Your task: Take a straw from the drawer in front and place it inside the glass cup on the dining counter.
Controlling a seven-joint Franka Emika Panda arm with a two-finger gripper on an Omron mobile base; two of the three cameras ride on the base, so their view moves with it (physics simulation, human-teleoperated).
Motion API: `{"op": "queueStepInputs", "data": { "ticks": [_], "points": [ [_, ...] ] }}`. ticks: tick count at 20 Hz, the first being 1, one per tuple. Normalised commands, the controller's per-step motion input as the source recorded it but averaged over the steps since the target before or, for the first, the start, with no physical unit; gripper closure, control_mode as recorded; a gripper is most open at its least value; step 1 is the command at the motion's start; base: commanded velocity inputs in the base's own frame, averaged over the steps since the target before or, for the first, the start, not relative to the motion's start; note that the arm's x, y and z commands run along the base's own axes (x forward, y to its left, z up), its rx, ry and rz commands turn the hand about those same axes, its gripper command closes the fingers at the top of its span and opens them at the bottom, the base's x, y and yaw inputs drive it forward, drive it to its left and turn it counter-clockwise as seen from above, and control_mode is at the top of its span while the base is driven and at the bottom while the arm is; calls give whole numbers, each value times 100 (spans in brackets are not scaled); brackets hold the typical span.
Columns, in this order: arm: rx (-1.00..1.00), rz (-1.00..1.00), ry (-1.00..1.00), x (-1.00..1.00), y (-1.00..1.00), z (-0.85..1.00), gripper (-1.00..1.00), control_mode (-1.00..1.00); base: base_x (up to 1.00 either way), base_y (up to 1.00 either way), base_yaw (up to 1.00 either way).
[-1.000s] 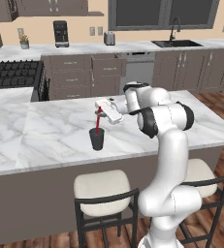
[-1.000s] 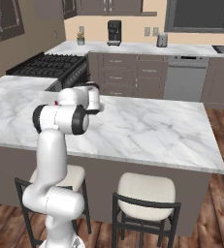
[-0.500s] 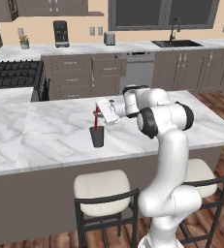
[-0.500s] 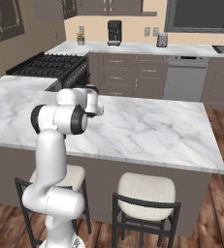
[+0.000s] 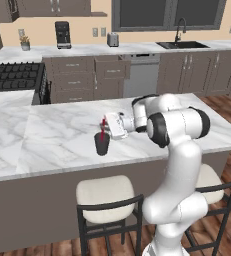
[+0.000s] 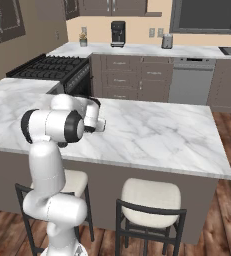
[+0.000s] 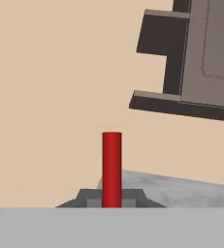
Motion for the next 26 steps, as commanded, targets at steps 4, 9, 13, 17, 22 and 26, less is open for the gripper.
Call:
{"op": "queueStepInputs", "data": {
  "ticks": [4,9,13,17,22,26],
  "points": [
    [0,-14,0,-24,0,-1,100,-100,0,0,0],
    [0,-13,0,0,3,0,-100,-100,0,0,0],
    [0,-14,0,2,0,0,-100,-100,0,0,0],
    [-3,-14,0,4,-1,0,-100,-100,0,0,0],
    [-7,-13,0,1,-3,9,-100,-100,0,0,0],
    [-6,-7,-1,-18,-12,80,-100,-100,0,0,0]
  ]
}}
